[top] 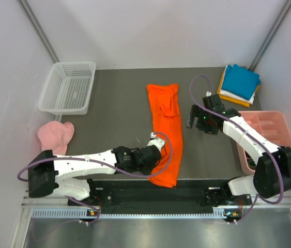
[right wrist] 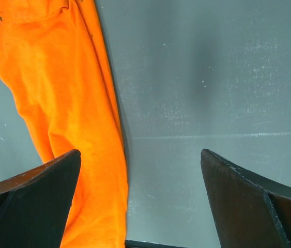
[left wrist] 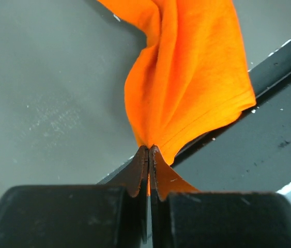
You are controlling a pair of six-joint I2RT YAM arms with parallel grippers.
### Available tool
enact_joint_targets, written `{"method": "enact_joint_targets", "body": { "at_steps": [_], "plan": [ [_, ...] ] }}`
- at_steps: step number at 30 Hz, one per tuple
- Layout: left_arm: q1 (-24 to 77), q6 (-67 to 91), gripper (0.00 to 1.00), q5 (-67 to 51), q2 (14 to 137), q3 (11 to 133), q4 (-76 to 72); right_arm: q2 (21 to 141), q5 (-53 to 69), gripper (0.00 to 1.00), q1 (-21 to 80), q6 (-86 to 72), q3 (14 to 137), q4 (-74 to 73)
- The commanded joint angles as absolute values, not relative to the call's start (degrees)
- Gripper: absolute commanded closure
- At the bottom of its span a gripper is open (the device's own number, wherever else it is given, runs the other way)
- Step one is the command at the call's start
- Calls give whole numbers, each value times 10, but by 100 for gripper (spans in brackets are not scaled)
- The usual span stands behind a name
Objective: Fold and stack the t-shirts
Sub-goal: Rotate the tshirt 90 degrees
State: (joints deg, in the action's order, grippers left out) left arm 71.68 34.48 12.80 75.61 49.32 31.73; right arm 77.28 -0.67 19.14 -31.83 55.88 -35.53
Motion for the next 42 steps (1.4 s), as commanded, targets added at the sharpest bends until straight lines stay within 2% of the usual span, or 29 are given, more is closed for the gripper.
{"method": "enact_joint_targets", "body": {
  "at_steps": [1, 8, 28, 37, 39, 40, 42],
  "plan": [
    [719, 381, 100, 117, 715, 474, 341, 780, -3, 1, 204, -323, 564, -332],
    [719, 428, 100, 109, 645, 418, 342, 811, 14, 1, 210, -323, 580, -310],
    [720, 503, 100, 107, 546, 275, 310, 891, 19, 1, 241, -321, 644, -277],
    [721, 517, 99, 101, 564, 243, 284, 933, 14, 1, 253, -318, 687, -276],
    [722, 517, 94, 100, 564, 246, 283, 933, 14, 1, 254, -319, 688, -275],
    [721, 516, 79, 99, 563, 248, 286, 933, 13, 1, 254, -318, 687, -274],
    [722, 512, 59, 98, 557, 261, 294, 933, 11, 1, 254, -315, 687, -277]
  ]
}}
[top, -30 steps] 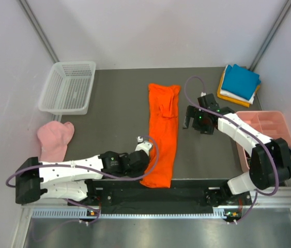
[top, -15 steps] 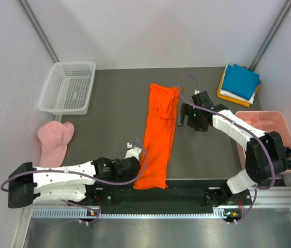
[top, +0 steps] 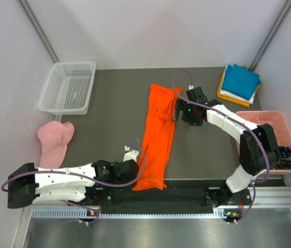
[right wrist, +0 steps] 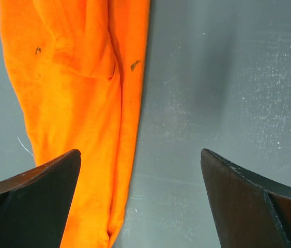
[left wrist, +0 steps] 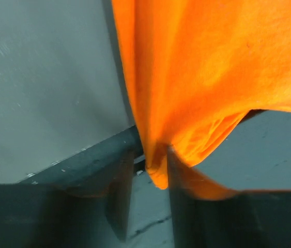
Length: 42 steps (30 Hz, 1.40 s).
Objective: Fold and stack the t-shirts
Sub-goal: Rotate the tshirt 90 degrees
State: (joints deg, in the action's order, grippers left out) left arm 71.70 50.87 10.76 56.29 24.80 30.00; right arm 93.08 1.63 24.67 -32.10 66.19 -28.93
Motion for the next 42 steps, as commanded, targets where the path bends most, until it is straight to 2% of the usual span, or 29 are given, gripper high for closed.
{"method": "enact_joint_targets", "body": {
  "at_steps": [1, 4, 5, 6, 8, 9, 11, 13, 16, 21, 25, 29, 36, 38, 42],
  "plan": [
    [722, 511, 44, 98, 553, 269, 300, 933, 8, 1, 254, -314, 687, -278],
    [725, 499, 23, 111, 535, 317, 332, 931, 2, 1, 254, -309, 690, -283],
    [726, 487, 3, 125, 529, 349, 341, 931, 2, 1, 253, -308, 695, -285],
    [725, 478, 1, 137, 525, 366, 356, 931, -14, 1, 254, -307, 698, -287],
    [726, 448, 1, 171, 513, 421, 367, 931, -27, 1, 254, -307, 710, -293],
    [725, 437, 1, 237, 509, 435, 367, 929, -32, 1, 254, -308, 714, -294],
    [719, 389, 1, 295, 509, 468, 332, 925, -42, 1, 254, -311, 722, -284],
    [670, 318, 1, 305, 525, 489, 248, 932, -26, 1, 240, -316, 732, -274],
    [536, 271, 1, 175, 582, 497, 110, 959, 31, 1, 205, -324, 761, -260],
    [431, 209, 1, 110, 758, 561, -14, 1003, 61, 1, 174, -324, 816, -255],
    [377, 172, 1, 35, 889, 664, -53, 1046, 81, 1, 168, -326, 846, -248],
    [314, 181, 2, -45, 1001, 714, -109, 1093, 98, 1, 166, -336, 870, -234],
    [261, 175, 4, -107, 1119, 794, -140, 1163, 102, 1, 158, -347, 893, -214],
    [248, 181, 5, -120, 1149, 803, -151, 1179, 104, 1, 154, -350, 902, -213],
    [239, 184, 14, -142, 1198, 839, -154, 1202, 112, 1, 140, -356, 913, -201]
  ]
}}
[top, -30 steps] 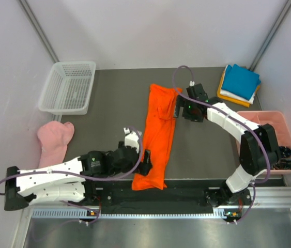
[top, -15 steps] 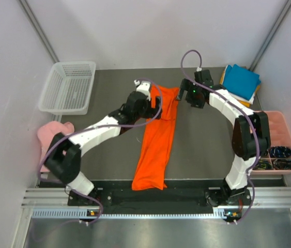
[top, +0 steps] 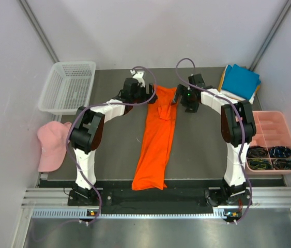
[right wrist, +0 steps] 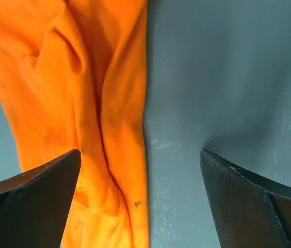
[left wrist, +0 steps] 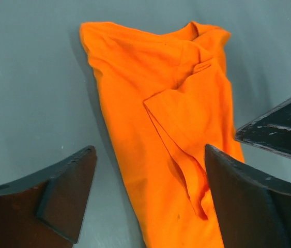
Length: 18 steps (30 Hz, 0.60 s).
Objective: Fold and stack the t-shirts
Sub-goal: Rotate the tshirt 90 degrees
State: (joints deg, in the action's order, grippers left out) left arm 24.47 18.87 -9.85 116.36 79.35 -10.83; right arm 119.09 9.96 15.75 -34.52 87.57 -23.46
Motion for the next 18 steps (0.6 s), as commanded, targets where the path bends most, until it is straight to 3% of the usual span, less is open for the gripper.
{"method": "enact_joint_targets", "body": {
  "at_steps": [1, 7, 18],
  "plan": [
    [238, 185, 15, -152, 1208, 845, -154, 1212, 116, 1, 137, -359, 921, -200],
    [231, 197, 22, -192, 1277, 888, -164, 1249, 141, 1, 125, -366, 959, -194],
    [194, 193, 22, -204, 1295, 888, -164, 1323, 210, 1, 125, -365, 1027, -194]
  ]
}}
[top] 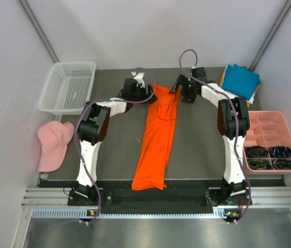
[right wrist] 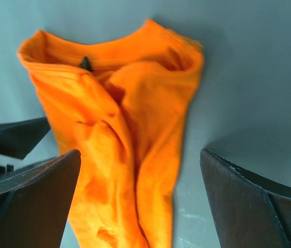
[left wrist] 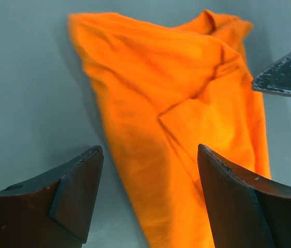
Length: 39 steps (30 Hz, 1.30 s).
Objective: Fold and stack the t-shirts
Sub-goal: Rotate the tshirt 90 degrees
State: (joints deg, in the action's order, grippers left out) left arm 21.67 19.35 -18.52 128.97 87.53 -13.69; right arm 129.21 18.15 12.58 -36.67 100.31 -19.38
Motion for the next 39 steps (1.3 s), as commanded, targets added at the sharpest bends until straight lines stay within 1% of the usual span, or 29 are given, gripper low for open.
{"method": "enact_joint_targets", "body": {
  "at_steps": [1, 4, 6, 7, 10, 15, 18, 19, 20, 21, 22, 23, 24, 26, 27, 28, 29, 35, 39],
  "plan": [
    [190, 194, 22, -205, 1296, 888, -167, 1324, 214, 2, 124, -365, 1028, -192],
    [187, 192, 22, -207, 1303, 890, -168, 1331, 222, 3, 125, -365, 1033, -194],
    [187, 191, 22, -205, 1308, 898, -166, 1335, 228, 6, 125, -362, 1034, -194],
    [186, 190, 22, -203, 1313, 902, -164, 1339, 229, 12, 125, -360, 1035, -195],
    [185, 192, 23, -210, 1325, 914, -163, 1345, 234, 21, 125, -359, 1038, -197],
    [185, 203, 23, -225, 1350, 938, -163, 1353, 238, 31, 125, -357, 1043, -200],
    [185, 208, 26, -237, 1364, 949, -163, 1354, 240, 39, 126, -355, 1045, -201],
    [185, 210, 28, -238, 1369, 951, -163, 1355, 240, 41, 125, -354, 1046, -200],
    [185, 211, 33, -241, 1372, 954, -163, 1355, 242, 43, 125, -354, 1046, -200],
    [185, 212, 37, -242, 1375, 956, -164, 1358, 243, 49, 125, -354, 1049, -200],
    [185, 214, 41, -243, 1380, 959, -161, 1359, 243, 52, 125, -353, 1048, -200],
    [185, 215, 54, -245, 1382, 968, -158, 1360, 248, 56, 125, -354, 1049, -199],
    [185, 215, 61, -247, 1385, 972, -155, 1362, 249, 64, 125, -354, 1049, -197],
    [185, 217, 74, -245, 1390, 979, -154, 1364, 252, 72, 125, -353, 1049, -196],
    [185, 220, 89, -246, 1391, 982, -153, 1366, 252, 78, 125, -352, 1049, -196],
    [185, 221, 99, -245, 1395, 985, -151, 1367, 253, 93, 124, -351, 1049, -196],
    [185, 224, 100, -247, 1397, 991, -150, 1367, 252, 100, 124, -351, 1049, -197],
    [185, 243, 100, -265, 1413, 1006, -179, 1369, 235, 100, 123, -335, 1056, -198],
    [185, 260, 100, -273, 1437, 1042, -180, 1386, 229, 100, 116, -326, 1092, -198]
  ]
}}
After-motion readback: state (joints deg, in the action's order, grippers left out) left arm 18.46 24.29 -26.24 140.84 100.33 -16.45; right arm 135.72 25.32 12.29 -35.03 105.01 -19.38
